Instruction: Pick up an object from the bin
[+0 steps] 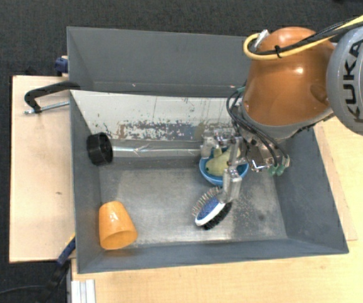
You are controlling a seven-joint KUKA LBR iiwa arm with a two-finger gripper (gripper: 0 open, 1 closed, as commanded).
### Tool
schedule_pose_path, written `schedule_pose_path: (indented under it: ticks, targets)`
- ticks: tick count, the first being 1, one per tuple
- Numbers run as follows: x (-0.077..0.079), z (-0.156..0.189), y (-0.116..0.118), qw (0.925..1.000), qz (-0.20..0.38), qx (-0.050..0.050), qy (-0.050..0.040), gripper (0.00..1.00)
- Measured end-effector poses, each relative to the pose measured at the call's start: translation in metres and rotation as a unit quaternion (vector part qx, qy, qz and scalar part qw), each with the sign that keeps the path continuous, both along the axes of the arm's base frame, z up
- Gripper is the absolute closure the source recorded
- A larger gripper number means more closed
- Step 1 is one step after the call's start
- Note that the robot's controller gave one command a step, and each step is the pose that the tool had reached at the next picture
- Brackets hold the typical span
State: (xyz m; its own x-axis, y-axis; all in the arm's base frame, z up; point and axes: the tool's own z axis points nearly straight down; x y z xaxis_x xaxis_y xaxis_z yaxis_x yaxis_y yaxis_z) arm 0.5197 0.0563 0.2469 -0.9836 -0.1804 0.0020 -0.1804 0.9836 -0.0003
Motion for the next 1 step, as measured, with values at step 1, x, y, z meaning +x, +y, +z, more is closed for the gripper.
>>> schedule_pose_path:
  ticks: [1]
  targets:
    - [-0.0204,-0.0957,-0.0141,0.9867,0.163,0.001,0.0002,0.00]
